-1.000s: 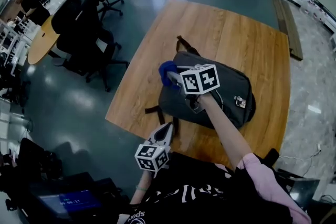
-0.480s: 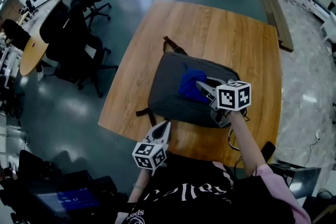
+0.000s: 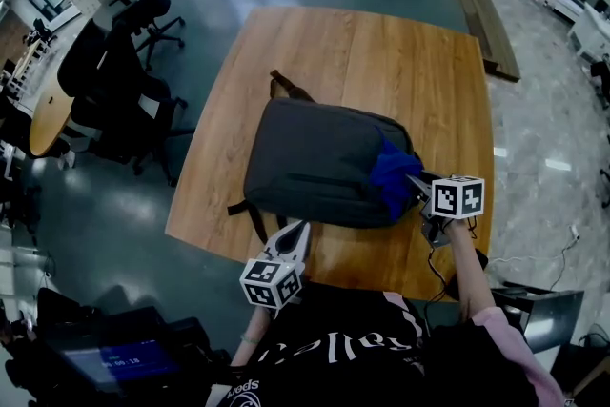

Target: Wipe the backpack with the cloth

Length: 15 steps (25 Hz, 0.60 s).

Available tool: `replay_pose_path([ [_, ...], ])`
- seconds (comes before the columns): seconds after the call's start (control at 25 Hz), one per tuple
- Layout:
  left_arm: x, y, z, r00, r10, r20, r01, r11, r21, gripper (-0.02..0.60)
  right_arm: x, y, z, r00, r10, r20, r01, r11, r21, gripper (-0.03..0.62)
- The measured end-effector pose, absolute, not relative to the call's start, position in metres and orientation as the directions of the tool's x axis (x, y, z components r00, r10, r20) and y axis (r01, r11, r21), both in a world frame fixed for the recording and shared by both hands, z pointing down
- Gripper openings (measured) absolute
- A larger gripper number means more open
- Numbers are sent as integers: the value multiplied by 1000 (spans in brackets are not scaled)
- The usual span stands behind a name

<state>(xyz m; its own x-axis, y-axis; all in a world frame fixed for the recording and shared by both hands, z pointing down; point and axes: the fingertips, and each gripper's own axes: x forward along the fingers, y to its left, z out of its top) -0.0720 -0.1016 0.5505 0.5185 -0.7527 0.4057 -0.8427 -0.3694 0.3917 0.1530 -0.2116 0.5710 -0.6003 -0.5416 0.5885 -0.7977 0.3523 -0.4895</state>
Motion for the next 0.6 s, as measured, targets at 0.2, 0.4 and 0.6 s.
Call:
replay_pose_path([
  [0.2,-61,-97,550,505,-759,412,-850,-355,389,-2,204,-195,600,-545,-535,645,-834,269,-481,66],
  [0.4,-59,-92,550,485,-773,410,-859,-331,392,-2,224,-197,594,-523,-553,648,-846,244,-475,66],
  [0.6,-67,-92,554,466,-785,409,-865,-308,396,-2,162,-219,532,-630,-558,541,-776,416,-474,66],
])
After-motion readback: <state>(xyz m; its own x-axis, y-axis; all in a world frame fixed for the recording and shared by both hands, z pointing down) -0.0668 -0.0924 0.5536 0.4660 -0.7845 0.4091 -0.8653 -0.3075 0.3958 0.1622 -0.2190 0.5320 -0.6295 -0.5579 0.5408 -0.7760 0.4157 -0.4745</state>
